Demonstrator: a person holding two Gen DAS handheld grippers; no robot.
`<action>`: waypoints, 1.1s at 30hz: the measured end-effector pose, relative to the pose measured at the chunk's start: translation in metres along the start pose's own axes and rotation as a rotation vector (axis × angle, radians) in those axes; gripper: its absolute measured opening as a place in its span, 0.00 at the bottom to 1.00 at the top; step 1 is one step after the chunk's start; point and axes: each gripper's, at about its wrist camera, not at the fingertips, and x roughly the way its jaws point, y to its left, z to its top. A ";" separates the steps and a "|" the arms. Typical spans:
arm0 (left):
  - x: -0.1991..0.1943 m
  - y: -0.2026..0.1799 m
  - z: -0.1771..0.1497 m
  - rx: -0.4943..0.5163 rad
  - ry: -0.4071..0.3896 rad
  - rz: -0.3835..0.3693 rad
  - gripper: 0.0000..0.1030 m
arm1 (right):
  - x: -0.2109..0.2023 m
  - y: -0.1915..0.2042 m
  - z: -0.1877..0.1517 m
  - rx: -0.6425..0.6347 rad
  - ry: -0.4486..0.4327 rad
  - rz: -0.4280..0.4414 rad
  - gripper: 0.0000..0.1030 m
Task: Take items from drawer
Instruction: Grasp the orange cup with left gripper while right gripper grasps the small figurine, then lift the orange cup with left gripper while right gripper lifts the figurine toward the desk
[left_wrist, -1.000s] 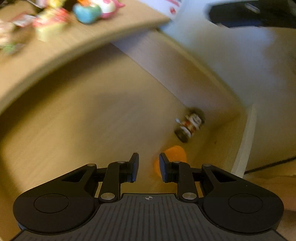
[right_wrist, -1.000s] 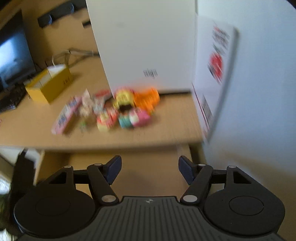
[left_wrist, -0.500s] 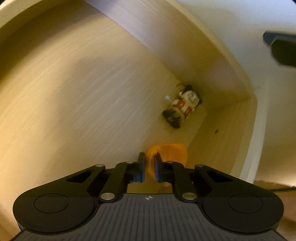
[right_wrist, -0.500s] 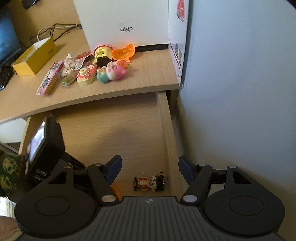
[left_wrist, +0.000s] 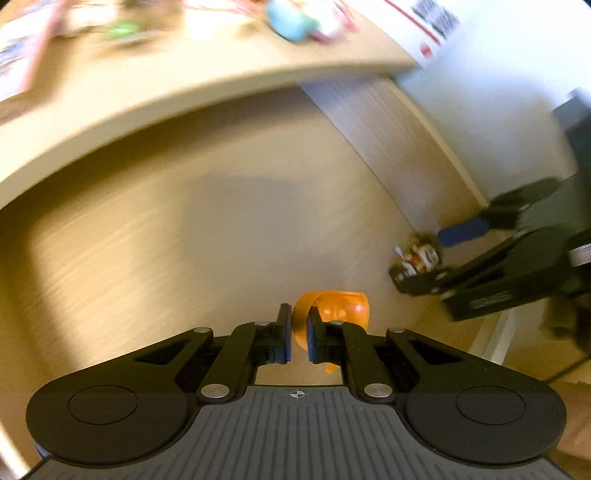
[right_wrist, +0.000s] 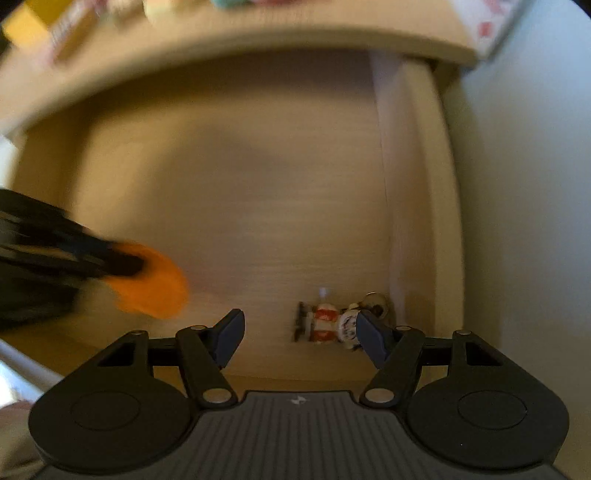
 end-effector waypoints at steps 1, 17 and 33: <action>-0.006 0.002 -0.002 -0.020 -0.019 0.009 0.09 | 0.009 0.005 0.004 -0.038 0.034 -0.038 0.65; -0.051 0.038 -0.043 -0.235 -0.164 0.075 0.10 | 0.069 0.067 0.028 -0.241 0.171 0.037 0.11; -0.040 0.038 -0.047 -0.259 -0.158 0.045 0.10 | 0.103 0.061 0.028 -0.204 0.266 -0.035 0.68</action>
